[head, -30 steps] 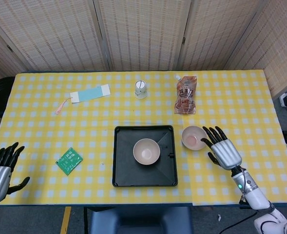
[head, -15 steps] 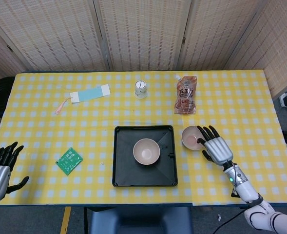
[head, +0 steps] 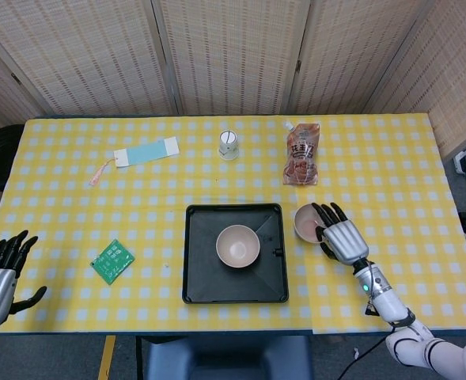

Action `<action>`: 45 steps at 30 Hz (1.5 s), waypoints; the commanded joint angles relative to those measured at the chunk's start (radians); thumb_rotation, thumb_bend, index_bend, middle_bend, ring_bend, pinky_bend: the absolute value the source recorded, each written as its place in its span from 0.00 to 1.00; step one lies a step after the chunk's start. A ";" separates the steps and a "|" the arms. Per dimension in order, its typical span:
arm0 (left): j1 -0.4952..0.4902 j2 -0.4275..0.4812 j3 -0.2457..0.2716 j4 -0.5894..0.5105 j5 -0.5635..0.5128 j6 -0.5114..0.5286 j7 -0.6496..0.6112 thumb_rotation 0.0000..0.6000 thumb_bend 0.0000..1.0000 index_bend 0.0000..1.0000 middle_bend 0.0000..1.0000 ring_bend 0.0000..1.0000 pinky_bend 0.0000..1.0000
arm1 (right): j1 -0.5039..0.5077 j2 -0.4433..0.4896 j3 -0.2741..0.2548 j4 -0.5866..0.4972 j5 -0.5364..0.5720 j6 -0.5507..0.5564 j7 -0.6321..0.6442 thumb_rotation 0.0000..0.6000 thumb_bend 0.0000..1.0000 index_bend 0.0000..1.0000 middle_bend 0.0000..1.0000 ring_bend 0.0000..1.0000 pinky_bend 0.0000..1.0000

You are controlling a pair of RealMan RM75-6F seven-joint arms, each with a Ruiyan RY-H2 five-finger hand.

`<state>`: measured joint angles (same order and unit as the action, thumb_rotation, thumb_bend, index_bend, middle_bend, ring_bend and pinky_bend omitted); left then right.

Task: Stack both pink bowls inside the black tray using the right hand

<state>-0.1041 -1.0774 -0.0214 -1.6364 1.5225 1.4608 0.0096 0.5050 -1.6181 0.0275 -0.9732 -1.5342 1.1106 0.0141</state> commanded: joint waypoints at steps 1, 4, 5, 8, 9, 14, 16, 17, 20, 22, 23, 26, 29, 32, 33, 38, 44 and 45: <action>0.000 0.000 0.001 0.001 0.003 0.001 -0.005 1.00 0.28 0.00 0.00 0.00 0.00 | -0.001 0.002 -0.002 -0.005 -0.006 0.011 -0.001 1.00 0.47 0.65 0.00 0.00 0.00; 0.000 0.001 0.002 0.001 0.005 0.001 -0.008 1.00 0.28 0.00 0.00 0.00 0.00 | -0.006 0.017 -0.003 -0.033 -0.021 0.043 -0.007 1.00 0.47 0.66 0.01 0.00 0.00; 0.000 0.001 0.002 0.001 0.006 0.001 -0.009 1.00 0.28 0.00 0.00 0.00 0.00 | -0.009 0.027 -0.004 -0.050 -0.029 0.059 -0.012 1.00 0.48 0.66 0.01 0.00 0.00; -0.001 0.001 0.003 0.001 0.007 0.002 -0.008 1.00 0.28 0.00 0.00 0.00 0.00 | -0.012 0.055 -0.005 -0.106 -0.052 0.098 -0.037 1.00 0.47 0.66 0.01 0.00 0.00; -0.001 0.001 0.003 0.001 0.007 0.002 -0.007 1.00 0.28 0.00 0.00 0.00 0.00 | -0.011 0.064 -0.005 -0.125 -0.059 0.108 -0.048 1.00 0.47 0.66 0.01 0.00 0.00; -0.001 0.003 0.003 -0.001 0.006 0.001 -0.010 1.00 0.28 0.00 0.00 0.00 0.00 | -0.010 0.113 0.004 -0.255 -0.099 0.167 -0.118 1.00 0.47 0.66 0.01 0.00 0.00; 0.000 0.004 0.003 -0.002 0.007 0.003 -0.011 1.00 0.28 0.00 0.00 0.00 0.00 | -0.008 0.124 0.009 -0.299 -0.114 0.187 -0.136 1.00 0.47 0.66 0.01 0.00 0.00; 0.001 0.005 0.003 -0.003 0.008 0.004 -0.013 1.00 0.28 0.00 0.00 0.00 0.00 | -0.005 0.127 0.012 -0.319 -0.122 0.193 -0.145 1.00 0.47 0.67 0.01 0.00 0.00; 0.000 0.007 0.005 -0.004 0.012 0.004 -0.019 1.00 0.28 0.00 0.00 0.00 0.00 | 0.015 0.129 0.019 -0.380 -0.143 0.188 -0.186 1.00 0.47 0.67 0.02 0.00 0.00; 0.000 0.009 0.005 -0.004 0.013 0.005 -0.023 1.00 0.28 0.00 0.00 0.00 0.00 | 0.029 0.120 0.023 -0.401 -0.152 0.175 -0.209 1.00 0.47 0.66 0.02 0.00 0.00; 0.001 0.009 0.005 -0.003 0.014 0.007 -0.025 1.00 0.28 0.00 0.00 0.00 0.00 | 0.036 0.114 0.025 -0.409 -0.154 0.166 -0.217 1.00 0.47 0.66 0.02 0.00 0.00; 0.004 0.011 0.004 -0.002 0.015 0.015 -0.029 1.00 0.28 0.00 0.00 0.00 0.00 | 0.060 0.083 0.030 -0.412 -0.154 0.134 -0.242 1.00 0.47 0.66 0.02 0.00 0.00; 0.007 0.014 0.003 -0.004 0.014 0.020 -0.033 1.00 0.28 0.00 0.00 0.00 0.00 | 0.081 0.041 0.035 -0.381 -0.156 0.109 -0.266 1.00 0.47 0.67 0.02 0.00 0.00; 0.011 0.026 0.004 -0.013 0.013 0.023 -0.059 1.00 0.28 0.00 0.00 0.00 0.00 | 0.099 0.004 0.039 -0.357 -0.148 0.085 -0.260 1.00 0.47 0.67 0.02 0.00 0.00; 0.011 0.031 0.003 -0.014 0.013 0.024 -0.074 1.00 0.28 0.00 0.00 0.00 0.00 | 0.103 -0.006 0.040 -0.347 -0.148 0.084 -0.260 1.00 0.47 0.67 0.02 0.00 0.00; 0.018 0.042 -0.008 -0.008 -0.009 0.034 -0.092 1.00 0.28 0.00 0.00 0.00 0.00 | 0.117 -0.061 0.043 -0.298 -0.144 0.081 -0.230 1.00 0.47 0.67 0.02 0.00 0.00; 0.020 0.047 -0.007 -0.012 0.000 0.039 -0.108 1.00 0.28 0.00 0.00 0.00 0.00 | 0.128 -0.093 0.039 -0.267 -0.136 0.069 -0.207 1.00 0.48 0.67 0.03 0.00 0.00; 0.020 0.047 -0.007 -0.011 0.002 0.040 -0.109 1.00 0.28 0.00 0.00 0.00 0.00 | 0.129 -0.096 0.037 -0.265 -0.136 0.069 -0.203 1.00 0.47 0.67 0.03 0.00 0.00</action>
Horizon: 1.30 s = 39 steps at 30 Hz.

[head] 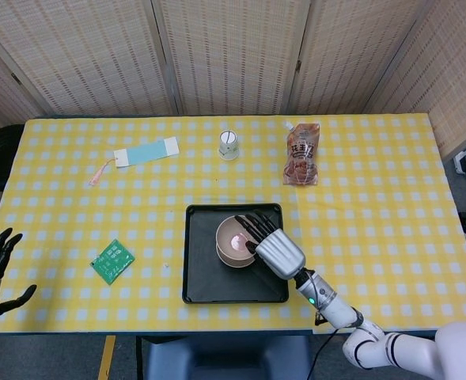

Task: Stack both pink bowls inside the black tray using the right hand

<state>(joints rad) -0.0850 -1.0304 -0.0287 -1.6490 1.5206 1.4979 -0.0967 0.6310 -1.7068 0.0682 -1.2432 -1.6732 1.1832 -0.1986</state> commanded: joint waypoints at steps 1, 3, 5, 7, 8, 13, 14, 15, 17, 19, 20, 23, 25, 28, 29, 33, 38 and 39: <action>0.002 -0.001 0.000 0.003 0.004 0.004 -0.003 1.00 0.28 0.00 0.00 0.00 0.00 | 0.004 -0.011 -0.005 0.009 0.003 -0.004 0.011 1.00 0.47 0.67 0.03 0.00 0.00; 0.002 -0.001 0.000 0.004 0.002 0.003 -0.002 1.00 0.28 0.00 0.00 0.00 0.00 | 0.005 -0.019 -0.008 0.019 0.004 -0.006 0.012 1.00 0.47 0.67 0.03 0.00 0.00; 0.001 -0.001 0.000 0.003 0.003 0.002 -0.005 1.00 0.28 0.00 0.00 0.00 0.00 | 0.007 -0.027 -0.010 0.028 0.008 -0.010 0.017 1.00 0.47 0.67 0.03 0.00 0.00; 0.001 0.001 0.001 0.001 0.006 0.001 -0.011 1.00 0.28 0.00 0.00 0.00 0.00 | 0.008 -0.034 -0.011 0.038 0.012 -0.014 0.016 1.00 0.47 0.67 0.03 0.00 0.00; 0.001 0.002 0.002 0.000 0.008 0.001 -0.015 1.00 0.28 0.00 0.00 0.00 0.00 | 0.009 -0.038 -0.011 0.044 0.016 -0.017 0.016 1.00 0.47 0.67 0.03 0.00 0.00; 0.002 0.003 0.004 -0.001 0.015 0.004 -0.016 1.00 0.28 0.00 0.00 0.00 0.00 | 0.013 -0.051 -0.010 0.057 0.027 -0.027 0.017 1.00 0.47 0.67 0.03 0.00 0.00; 0.002 0.003 0.004 -0.001 0.015 0.003 -0.017 1.00 0.28 0.00 0.00 0.00 0.00 | 0.013 -0.053 -0.011 0.060 0.031 -0.030 0.015 1.00 0.47 0.67 0.03 0.00 0.00; 0.002 0.003 0.004 0.000 0.015 0.002 -0.016 1.00 0.28 0.00 0.00 0.00 0.00 | 0.014 -0.053 -0.011 0.061 0.033 -0.034 0.013 1.00 0.47 0.67 0.02 0.00 0.00; 0.002 0.003 0.004 -0.001 0.014 0.000 -0.014 1.00 0.28 0.00 0.00 0.00 0.00 | 0.017 -0.053 -0.012 0.062 0.039 -0.043 0.007 1.00 0.47 0.67 0.02 0.00 0.00; 0.001 0.004 0.004 -0.001 0.015 -0.001 -0.014 1.00 0.28 0.00 0.00 0.00 0.00 | 0.019 -0.052 -0.014 0.062 0.039 -0.045 0.006 1.00 0.47 0.67 0.01 0.00 0.00; 0.001 0.003 0.004 0.000 0.015 0.000 -0.013 1.00 0.28 0.00 0.00 0.00 0.00 | 0.018 -0.051 -0.016 0.062 0.039 -0.045 0.007 1.00 0.47 0.67 0.01 0.00 0.00; 0.001 0.003 0.003 0.000 0.014 0.000 -0.013 1.00 0.28 0.00 0.00 0.00 0.00 | 0.017 -0.044 -0.022 0.057 0.039 -0.046 0.011 1.00 0.47 0.60 0.00 0.00 0.00; 0.000 0.002 0.003 0.001 0.013 -0.001 -0.012 1.00 0.28 0.00 0.00 0.00 0.00 | 0.015 -0.036 -0.026 0.047 0.041 -0.049 0.012 1.00 0.47 0.53 0.00 0.00 0.00; 0.000 0.000 0.003 0.001 0.015 -0.002 -0.011 1.00 0.28 0.00 0.00 0.00 0.00 | 0.011 -0.023 -0.032 0.033 0.044 -0.052 0.006 1.00 0.48 0.49 0.00 0.00 0.00; -0.001 0.000 0.003 0.001 0.016 -0.002 -0.010 1.00 0.28 0.00 0.00 0.00 0.00 | 0.010 -0.018 -0.035 0.026 0.046 -0.055 0.002 1.00 0.47 0.48 0.00 0.00 0.00; 0.000 -0.001 0.003 0.000 0.015 0.000 -0.008 1.00 0.28 0.00 0.00 0.00 0.00 | 0.006 -0.003 -0.040 0.006 0.052 -0.061 0.001 1.00 0.47 0.44 0.00 0.00 0.00; 0.000 -0.001 0.003 0.002 0.015 -0.001 -0.007 1.00 0.28 0.00 0.00 0.00 0.00 | -0.009 0.037 -0.054 -0.049 0.041 -0.038 0.015 1.00 0.47 0.38 0.00 0.00 0.00; 0.000 -0.001 0.003 0.002 0.015 -0.001 -0.007 1.00 0.28 0.00 0.00 0.00 0.00 | -0.013 0.044 -0.057 -0.059 0.039 -0.032 0.015 1.00 0.47 0.36 0.00 0.00 0.00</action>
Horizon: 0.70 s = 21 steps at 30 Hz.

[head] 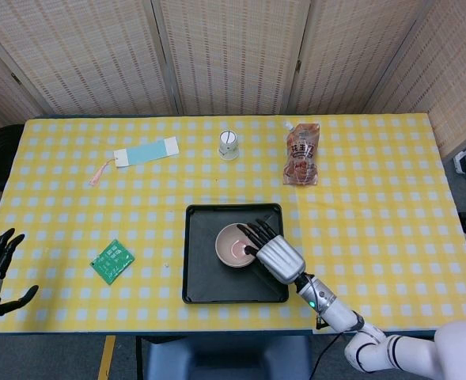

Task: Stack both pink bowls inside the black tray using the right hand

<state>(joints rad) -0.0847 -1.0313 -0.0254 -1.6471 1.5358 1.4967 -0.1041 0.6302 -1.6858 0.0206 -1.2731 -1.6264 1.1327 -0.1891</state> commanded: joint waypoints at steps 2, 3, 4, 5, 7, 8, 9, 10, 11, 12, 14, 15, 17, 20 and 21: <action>0.000 -0.001 0.001 0.002 0.000 -0.001 0.002 1.00 0.28 0.00 0.00 0.00 0.00 | -0.023 0.041 -0.015 -0.050 -0.014 0.037 0.003 1.00 0.47 0.31 0.00 0.00 0.00; -0.001 -0.001 0.001 0.003 0.000 -0.003 0.004 1.00 0.28 0.00 0.00 0.00 0.00 | -0.034 0.056 -0.022 -0.068 -0.023 0.057 0.002 1.00 0.47 0.27 0.00 0.00 0.00; -0.002 -0.001 0.001 0.003 -0.001 -0.005 0.005 1.00 0.28 0.00 0.00 0.00 0.00 | -0.048 0.074 -0.029 -0.087 -0.032 0.081 0.000 1.00 0.47 0.24 0.00 0.00 0.00; -0.003 -0.002 0.001 0.004 -0.002 -0.008 0.008 1.00 0.28 0.00 0.00 0.00 0.00 | -0.072 0.103 -0.040 -0.116 -0.039 0.118 -0.003 1.00 0.47 0.19 0.00 0.00 0.00; -0.005 0.000 0.003 0.007 0.006 -0.008 0.008 1.00 0.28 0.00 0.00 0.00 0.00 | -0.150 0.200 -0.076 -0.202 -0.038 0.207 -0.035 1.00 0.46 0.09 0.00 0.00 0.00; -0.004 0.000 0.002 0.008 0.008 -0.003 0.007 1.00 0.28 0.00 0.00 0.00 0.00 | -0.174 0.231 -0.086 -0.227 -0.037 0.232 -0.051 1.00 0.45 0.06 0.00 0.00 0.00; -0.001 -0.001 0.001 0.010 0.010 0.004 0.009 1.00 0.28 0.00 0.00 0.00 0.00 | -0.207 0.269 -0.098 -0.254 -0.033 0.268 -0.073 1.00 0.45 0.03 0.00 0.00 0.00; 0.001 -0.002 0.001 0.010 0.010 0.009 0.012 1.00 0.28 0.00 0.00 0.00 0.00 | -0.233 0.296 -0.106 -0.273 -0.028 0.295 -0.088 1.00 0.45 0.02 0.00 0.00 0.00; 0.003 -0.003 0.001 0.009 0.010 0.013 0.016 1.00 0.28 0.00 0.00 0.00 0.00 | -0.270 0.330 -0.116 -0.296 -0.019 0.333 -0.106 1.00 0.45 0.00 0.00 0.00 0.00; 0.004 -0.004 0.000 0.008 0.010 0.015 0.020 1.00 0.28 0.00 0.00 0.00 0.00 | -0.298 0.353 -0.123 -0.314 -0.012 0.363 -0.118 1.00 0.44 0.00 0.00 0.00 0.00; 0.005 -0.007 0.002 0.007 0.012 0.016 0.033 1.00 0.28 0.00 0.00 0.00 0.00 | -0.353 0.394 -0.135 -0.341 -0.004 0.427 -0.131 1.00 0.44 0.00 0.00 0.00 0.00; 0.004 -0.009 0.003 0.005 0.014 0.015 0.041 1.00 0.28 0.00 0.00 0.00 0.00 | -0.388 0.416 -0.142 -0.352 -0.001 0.468 -0.134 1.00 0.44 0.00 0.00 0.00 0.00; 0.002 -0.015 0.006 0.004 0.015 0.009 0.059 1.00 0.28 0.00 0.00 0.00 0.00 | -0.445 0.444 -0.150 -0.360 0.007 0.532 -0.127 1.00 0.45 0.00 0.00 0.00 0.00; -0.001 -0.024 0.009 0.000 0.015 -0.001 0.085 1.00 0.28 0.00 0.00 0.00 0.00 | -0.501 0.472 -0.152 -0.361 0.028 0.582 -0.106 1.00 0.45 0.00 0.00 0.00 0.00; -0.002 -0.028 0.010 -0.002 0.017 -0.003 0.099 1.00 0.28 0.00 0.00 0.00 0.00 | -0.516 0.482 -0.148 -0.357 0.037 0.592 -0.088 1.00 0.45 0.00 0.00 0.00 0.00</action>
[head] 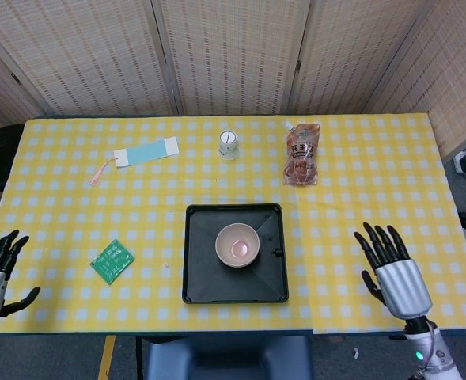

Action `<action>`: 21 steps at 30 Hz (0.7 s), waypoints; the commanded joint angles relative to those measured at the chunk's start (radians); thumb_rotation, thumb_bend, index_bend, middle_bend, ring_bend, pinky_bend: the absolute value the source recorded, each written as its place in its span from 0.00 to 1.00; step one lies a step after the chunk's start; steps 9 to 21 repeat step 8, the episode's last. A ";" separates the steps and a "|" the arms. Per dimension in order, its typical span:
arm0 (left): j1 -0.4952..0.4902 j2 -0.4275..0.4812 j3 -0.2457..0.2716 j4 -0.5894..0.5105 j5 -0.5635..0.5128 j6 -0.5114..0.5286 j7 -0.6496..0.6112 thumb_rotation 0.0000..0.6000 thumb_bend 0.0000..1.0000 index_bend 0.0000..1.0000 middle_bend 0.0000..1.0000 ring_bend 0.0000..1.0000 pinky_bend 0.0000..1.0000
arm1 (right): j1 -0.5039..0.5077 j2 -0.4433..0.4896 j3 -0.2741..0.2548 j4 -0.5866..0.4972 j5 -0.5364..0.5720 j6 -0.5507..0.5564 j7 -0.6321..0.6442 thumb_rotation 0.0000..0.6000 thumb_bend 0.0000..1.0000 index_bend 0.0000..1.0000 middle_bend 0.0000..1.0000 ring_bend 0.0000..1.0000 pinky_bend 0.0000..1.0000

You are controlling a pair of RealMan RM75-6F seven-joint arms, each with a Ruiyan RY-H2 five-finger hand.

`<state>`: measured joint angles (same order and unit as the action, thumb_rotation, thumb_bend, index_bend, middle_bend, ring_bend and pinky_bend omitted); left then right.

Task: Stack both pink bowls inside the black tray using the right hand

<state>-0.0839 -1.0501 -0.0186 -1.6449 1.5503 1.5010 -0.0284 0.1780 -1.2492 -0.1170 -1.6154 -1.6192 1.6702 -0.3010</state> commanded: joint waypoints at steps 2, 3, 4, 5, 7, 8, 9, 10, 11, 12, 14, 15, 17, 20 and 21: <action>-0.003 -0.016 0.006 -0.008 0.006 -0.007 0.047 1.00 0.28 0.00 0.00 0.00 0.00 | -0.079 0.061 -0.004 -0.008 0.050 0.049 0.069 1.00 0.45 0.00 0.00 0.00 0.00; -0.002 -0.019 0.008 -0.010 0.009 -0.006 0.055 1.00 0.28 0.00 0.00 0.00 0.00 | -0.080 0.070 -0.003 -0.009 0.058 0.037 0.084 1.00 0.45 0.00 0.00 0.00 0.00; -0.002 -0.021 0.010 -0.013 0.014 -0.005 0.061 1.00 0.28 0.00 0.00 0.00 0.00 | -0.080 0.082 -0.002 -0.013 0.060 0.025 0.100 1.00 0.45 0.00 0.00 0.00 0.00; -0.002 -0.025 0.014 -0.014 0.023 -0.004 0.065 1.00 0.28 0.00 0.00 0.00 0.00 | -0.080 0.092 0.003 -0.018 0.058 0.020 0.119 1.00 0.44 0.00 0.00 0.00 0.00; -0.001 -0.028 0.021 -0.014 0.031 -0.007 0.067 1.00 0.28 0.00 0.00 0.00 0.00 | -0.083 0.102 0.009 -0.020 0.048 0.020 0.129 1.00 0.44 0.00 0.00 0.00 0.00; -0.001 -0.029 0.024 -0.014 0.031 -0.010 0.070 1.00 0.28 0.00 0.00 0.00 0.00 | -0.085 0.106 0.010 -0.021 0.041 0.022 0.131 1.00 0.44 0.00 0.00 0.00 0.00; -0.001 -0.029 0.024 -0.014 0.031 -0.010 0.070 1.00 0.28 0.00 0.00 0.00 0.00 | -0.085 0.106 0.010 -0.021 0.041 0.022 0.131 1.00 0.44 0.00 0.00 0.00 0.00; -0.001 -0.029 0.024 -0.014 0.031 -0.010 0.070 1.00 0.28 0.00 0.00 0.00 0.00 | -0.085 0.106 0.010 -0.021 0.041 0.022 0.131 1.00 0.44 0.00 0.00 0.00 0.00; -0.001 -0.029 0.024 -0.014 0.031 -0.010 0.070 1.00 0.28 0.00 0.00 0.00 0.00 | -0.085 0.106 0.010 -0.021 0.041 0.022 0.131 1.00 0.44 0.00 0.00 0.00 0.00; -0.001 -0.029 0.024 -0.014 0.031 -0.010 0.070 1.00 0.28 0.00 0.00 0.00 0.00 | -0.085 0.106 0.010 -0.021 0.041 0.022 0.131 1.00 0.44 0.00 0.00 0.00 0.00; -0.001 -0.029 0.024 -0.014 0.031 -0.010 0.070 1.00 0.28 0.00 0.00 0.00 0.00 | -0.085 0.106 0.010 -0.021 0.041 0.022 0.131 1.00 0.44 0.00 0.00 0.00 0.00; -0.001 -0.029 0.024 -0.014 0.031 -0.010 0.070 1.00 0.28 0.00 0.00 0.00 0.00 | -0.085 0.106 0.010 -0.021 0.041 0.022 0.131 1.00 0.44 0.00 0.00 0.00 0.00; -0.001 -0.029 0.024 -0.014 0.031 -0.010 0.070 1.00 0.28 0.00 0.00 0.00 0.00 | -0.085 0.106 0.010 -0.021 0.041 0.022 0.131 1.00 0.44 0.00 0.00 0.00 0.00; -0.001 -0.029 0.024 -0.014 0.031 -0.010 0.070 1.00 0.28 0.00 0.00 0.00 0.00 | -0.085 0.106 0.010 -0.021 0.041 0.022 0.131 1.00 0.44 0.00 0.00 0.00 0.00; -0.001 -0.029 0.024 -0.014 0.031 -0.010 0.070 1.00 0.28 0.00 0.00 0.00 0.00 | -0.085 0.106 0.010 -0.021 0.041 0.022 0.131 1.00 0.44 0.00 0.00 0.00 0.00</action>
